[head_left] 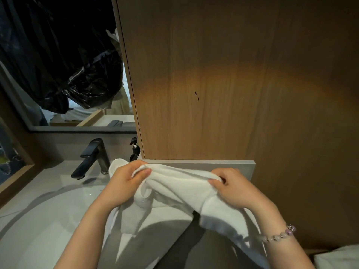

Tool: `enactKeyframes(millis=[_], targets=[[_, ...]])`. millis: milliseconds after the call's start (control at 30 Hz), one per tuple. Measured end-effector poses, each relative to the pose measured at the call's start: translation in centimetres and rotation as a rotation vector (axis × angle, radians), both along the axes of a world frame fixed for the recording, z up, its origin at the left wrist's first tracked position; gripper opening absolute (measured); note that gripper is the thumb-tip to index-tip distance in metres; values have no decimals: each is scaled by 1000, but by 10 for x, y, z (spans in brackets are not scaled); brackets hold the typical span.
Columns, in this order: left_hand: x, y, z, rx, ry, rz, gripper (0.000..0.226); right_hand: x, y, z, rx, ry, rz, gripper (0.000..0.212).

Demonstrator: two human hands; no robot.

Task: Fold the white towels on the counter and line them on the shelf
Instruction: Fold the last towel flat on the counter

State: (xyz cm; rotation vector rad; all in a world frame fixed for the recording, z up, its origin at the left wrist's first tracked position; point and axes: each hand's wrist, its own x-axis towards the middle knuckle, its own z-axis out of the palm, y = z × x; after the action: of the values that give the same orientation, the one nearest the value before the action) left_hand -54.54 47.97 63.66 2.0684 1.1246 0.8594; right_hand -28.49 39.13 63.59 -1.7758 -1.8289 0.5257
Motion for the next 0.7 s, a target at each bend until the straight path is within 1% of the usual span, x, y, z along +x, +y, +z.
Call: enactKeyframes(millis=[67,167,267,367,433,533,600,700], targets=[[-9,5,1,-22,-23,28,23,9,-3,-1,-1,35,-4,36],[-21,10,-1,-59,-50,84,14,17,-4,-2,11,111,28,39],[-27,12,-6,-114,-65,115,13,16,-4,-3,0,160,31,43],[-27,13,-11,-103,-35,185,13,11,-4,-4,4,221,9,44],[-25,9,-9,-41,38,172,29,6,-4,2,2,266,15,43],[-10,-2,-1,54,100,25,56,-5,0,12,0,331,36,43],[6,-9,2,41,112,-74,66,-15,4,18,0,328,84,45],[28,-11,-1,50,111,-128,72,-30,10,20,-17,299,167,43]])
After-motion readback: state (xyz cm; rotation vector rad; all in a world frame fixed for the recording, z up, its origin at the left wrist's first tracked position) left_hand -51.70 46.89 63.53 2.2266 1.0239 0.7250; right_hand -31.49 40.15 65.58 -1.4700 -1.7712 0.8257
